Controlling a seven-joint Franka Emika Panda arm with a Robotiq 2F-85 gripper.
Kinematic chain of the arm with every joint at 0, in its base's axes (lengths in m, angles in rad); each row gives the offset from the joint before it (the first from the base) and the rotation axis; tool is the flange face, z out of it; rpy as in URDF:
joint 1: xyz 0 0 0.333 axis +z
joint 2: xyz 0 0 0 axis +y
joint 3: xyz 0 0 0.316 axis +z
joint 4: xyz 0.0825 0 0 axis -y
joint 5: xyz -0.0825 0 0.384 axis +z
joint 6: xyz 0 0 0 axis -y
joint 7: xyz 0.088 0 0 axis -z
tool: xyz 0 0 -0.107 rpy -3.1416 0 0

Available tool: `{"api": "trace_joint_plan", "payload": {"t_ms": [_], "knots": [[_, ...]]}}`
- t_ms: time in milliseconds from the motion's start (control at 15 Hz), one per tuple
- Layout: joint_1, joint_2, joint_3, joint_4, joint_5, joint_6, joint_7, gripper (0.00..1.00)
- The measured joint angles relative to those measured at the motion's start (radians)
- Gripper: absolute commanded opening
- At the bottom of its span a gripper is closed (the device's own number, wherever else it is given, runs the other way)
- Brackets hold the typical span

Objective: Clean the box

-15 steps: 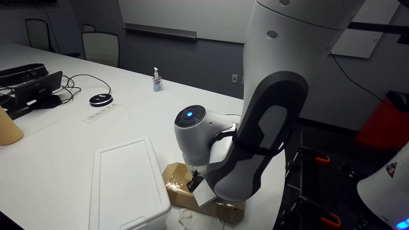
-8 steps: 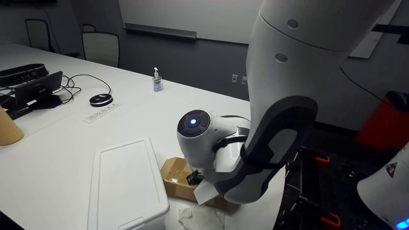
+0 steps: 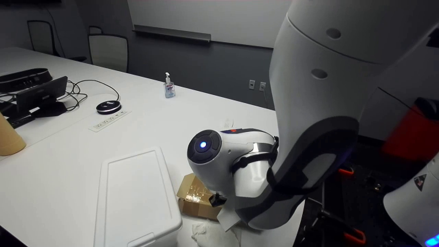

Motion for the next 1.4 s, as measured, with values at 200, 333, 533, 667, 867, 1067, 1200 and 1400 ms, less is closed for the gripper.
{"api": "trace_joint_plan", "payload": {"t_ms": [200,333,533,667,867,1067,1200,1400], "knots": [[-0.091,-0.038,0.083,-0.002,0.0,0.003,-0.047,0.0],[-0.15,-0.056,0.133,-0.003,0.002,0.015,-0.057,0.0],[-0.182,-0.06,0.148,-0.004,0.002,0.066,-0.05,0.0],[-0.181,-0.059,0.137,-0.004,0.002,0.098,-0.028,0.0],[-0.133,-0.048,0.073,-0.004,-0.002,0.118,0.014,0.0],[-0.029,-0.032,-0.032,-0.015,-0.019,0.115,0.065,0.0],[0.029,-0.023,-0.078,-0.025,-0.031,0.085,0.083,0.0],[0.072,-0.021,-0.095,-0.034,-0.046,0.02,0.084,0.0]]}}
